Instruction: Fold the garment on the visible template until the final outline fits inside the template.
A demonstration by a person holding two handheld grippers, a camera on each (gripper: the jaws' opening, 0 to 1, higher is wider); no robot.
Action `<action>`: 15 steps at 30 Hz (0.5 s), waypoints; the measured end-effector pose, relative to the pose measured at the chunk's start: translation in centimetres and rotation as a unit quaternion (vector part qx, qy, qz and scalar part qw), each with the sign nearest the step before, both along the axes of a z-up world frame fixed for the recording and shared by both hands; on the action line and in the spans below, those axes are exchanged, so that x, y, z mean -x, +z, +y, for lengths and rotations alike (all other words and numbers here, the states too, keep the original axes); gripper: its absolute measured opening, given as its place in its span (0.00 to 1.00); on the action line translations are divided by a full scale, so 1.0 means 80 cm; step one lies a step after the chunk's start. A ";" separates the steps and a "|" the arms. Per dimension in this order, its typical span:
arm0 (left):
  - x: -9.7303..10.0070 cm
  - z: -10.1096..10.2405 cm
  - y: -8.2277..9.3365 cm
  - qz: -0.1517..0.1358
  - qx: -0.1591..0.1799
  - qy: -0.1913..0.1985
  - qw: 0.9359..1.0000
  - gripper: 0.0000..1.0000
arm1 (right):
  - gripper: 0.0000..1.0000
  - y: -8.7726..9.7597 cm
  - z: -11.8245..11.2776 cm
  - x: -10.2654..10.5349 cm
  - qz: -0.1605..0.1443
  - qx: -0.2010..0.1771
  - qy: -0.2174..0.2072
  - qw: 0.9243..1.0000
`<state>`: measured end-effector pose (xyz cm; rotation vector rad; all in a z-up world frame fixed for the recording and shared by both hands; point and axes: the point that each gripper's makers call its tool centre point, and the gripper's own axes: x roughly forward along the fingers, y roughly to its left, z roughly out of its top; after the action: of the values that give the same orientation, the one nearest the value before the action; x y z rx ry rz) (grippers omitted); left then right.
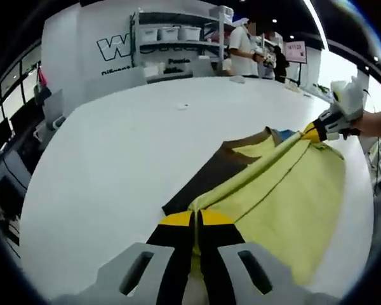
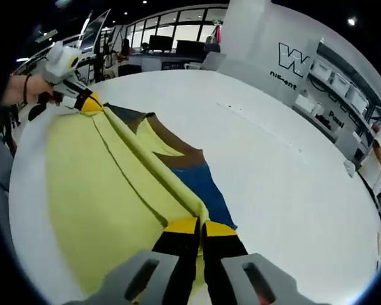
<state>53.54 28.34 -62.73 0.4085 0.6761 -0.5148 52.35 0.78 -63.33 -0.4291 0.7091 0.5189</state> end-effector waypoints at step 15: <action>0.065 0.033 0.018 -0.017 0.099 0.036 0.994 0.15 | 0.26 0.025 0.007 0.045 -0.043 -0.035 0.019 0.998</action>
<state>48.38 30.95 -61.28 0.2048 0.5982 -0.5009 48.78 1.36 -61.37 -0.3968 0.5993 0.5555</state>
